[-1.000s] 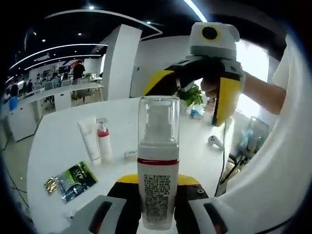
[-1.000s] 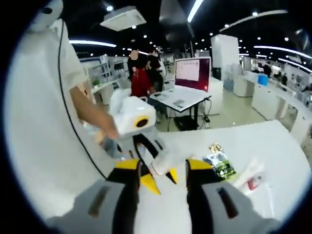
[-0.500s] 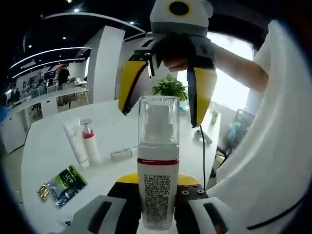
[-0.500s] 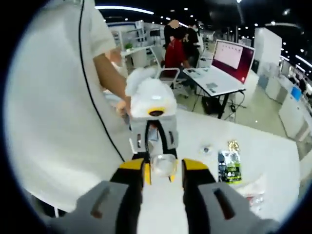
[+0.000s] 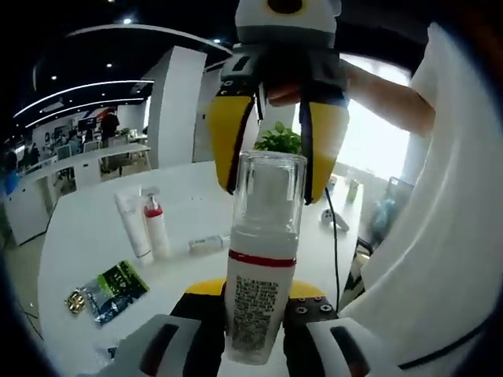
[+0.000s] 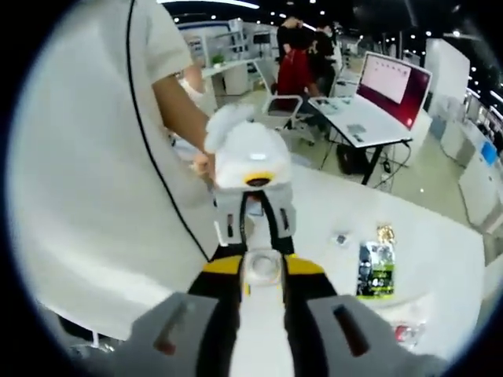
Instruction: Arrange the skincare products in the storage area until every visible bottle or jar stands upright without overlapping.
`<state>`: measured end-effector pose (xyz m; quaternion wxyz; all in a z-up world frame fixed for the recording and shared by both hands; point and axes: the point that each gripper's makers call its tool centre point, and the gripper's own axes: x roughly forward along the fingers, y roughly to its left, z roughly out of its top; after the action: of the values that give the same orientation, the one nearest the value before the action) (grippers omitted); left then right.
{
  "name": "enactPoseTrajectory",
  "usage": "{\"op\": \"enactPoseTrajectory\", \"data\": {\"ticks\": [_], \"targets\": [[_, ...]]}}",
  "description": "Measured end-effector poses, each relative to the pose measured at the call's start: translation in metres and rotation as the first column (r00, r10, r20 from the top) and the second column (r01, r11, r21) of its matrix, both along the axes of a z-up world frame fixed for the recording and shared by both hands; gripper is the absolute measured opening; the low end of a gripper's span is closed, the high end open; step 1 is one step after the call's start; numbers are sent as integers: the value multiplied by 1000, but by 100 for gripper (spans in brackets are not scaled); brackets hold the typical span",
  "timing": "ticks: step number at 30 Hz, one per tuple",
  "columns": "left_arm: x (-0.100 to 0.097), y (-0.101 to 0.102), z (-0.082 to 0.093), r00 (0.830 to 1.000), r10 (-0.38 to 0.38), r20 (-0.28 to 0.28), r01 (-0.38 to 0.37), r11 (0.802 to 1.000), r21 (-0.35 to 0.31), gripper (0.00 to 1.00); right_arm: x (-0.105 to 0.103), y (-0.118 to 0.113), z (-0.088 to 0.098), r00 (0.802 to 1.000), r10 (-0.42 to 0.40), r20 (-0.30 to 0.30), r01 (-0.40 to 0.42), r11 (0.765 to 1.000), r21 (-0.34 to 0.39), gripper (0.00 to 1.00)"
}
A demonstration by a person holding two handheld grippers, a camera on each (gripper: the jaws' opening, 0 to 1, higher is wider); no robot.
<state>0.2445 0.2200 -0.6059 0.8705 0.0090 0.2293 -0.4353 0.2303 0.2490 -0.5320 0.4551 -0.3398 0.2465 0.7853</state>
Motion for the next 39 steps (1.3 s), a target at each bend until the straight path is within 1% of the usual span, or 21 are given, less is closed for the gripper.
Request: {"op": "enactPoseTrajectory", "data": {"ticks": [2,3,4,6,8,10,12,14,16,18,19,21,22,23,24,26,27,30,32,37,39], "targets": [[0,2,-1,1000,5,5,-5,1000,3,28,4,2,-4,1000,-9,5,10,1000,-18,19],[1,5,-4,1000,20,8,-20,1000,10,30,5,3,-5,1000,-14,9,14,1000,-23,19],[0,8,-9,1000,29,-2,-29,999,18,32,7,4,-7,1000,-22,14,23,999,-30,19],[0,14,-17,999,42,-12,-42,998,45,40,13,4,-11,999,-31,45,33,998,-49,19],[0,22,-25,998,55,4,-56,995,83,46,20,6,-16,997,-44,64,49,996,-69,19],[-1,28,-31,997,74,-12,-73,993,90,47,29,7,-23,994,-64,94,72,994,-87,19],[-3,35,-34,995,94,-22,-92,992,85,48,39,6,-30,989,-87,119,101,988,-118,19],[-5,39,-34,994,100,-32,-97,992,74,48,55,4,-40,980,-136,146,158,976,-149,19],[-6,41,-34,995,97,-34,-94,993,73,48,66,1,-49,974,-162,155,189,965,-181,19],[-7,46,-35,995,94,-31,-91,992,86,48,85,-1,-62,960,-214,182,249,948,-197,19],[-6,48,-35,995,95,-34,-92,992,90,48,89,-2,-65,959,-215,184,250,947,-200,19],[-6,51,-33,995,98,-31,-95,992,89,48,104,-1,-71,945,-255,207,295,935,-198,19],[-6,51,-33,995,99,-30,-96,991,89,48,111,-2,-75,940,-258,223,304,931,-203,19],[-6,52,-32,994,101,-28,-98,991,88,47,115,-2,-78,938,-266,224,313,927,-208,19],[-6,53,-30,994,102,-28,-99,991,87,47,122,-2,-82,930,-283,235,333,918,-215,19],[-7,53,-30,995,101,-27,-98,992,85,47,126,-3,-85,928,-283,242,337,916,-219,19],[-8,52,-29,995,98,-29,-95,992,86,47,136,-4,-91,919,-299,258,359,904,-231,19],[-13,52,-28,995,95,-31,-93,992,87,47,149,-2,-101,911,-301,283,370,899,-233,19],[-15,52,-27,995,99,-32,-96,992,83,47,155,0,-106,912,-301,280,368,900,-233,20],[-22,55,-25,994,105,-41,-102,992,79,47,177,3,-119,893,-313,323,396,888,-234,20],[-25,57,-26,993,105,-44,-102,992,80,47,184,4,-125,892,-317,323,401,885,-236,20]]}}
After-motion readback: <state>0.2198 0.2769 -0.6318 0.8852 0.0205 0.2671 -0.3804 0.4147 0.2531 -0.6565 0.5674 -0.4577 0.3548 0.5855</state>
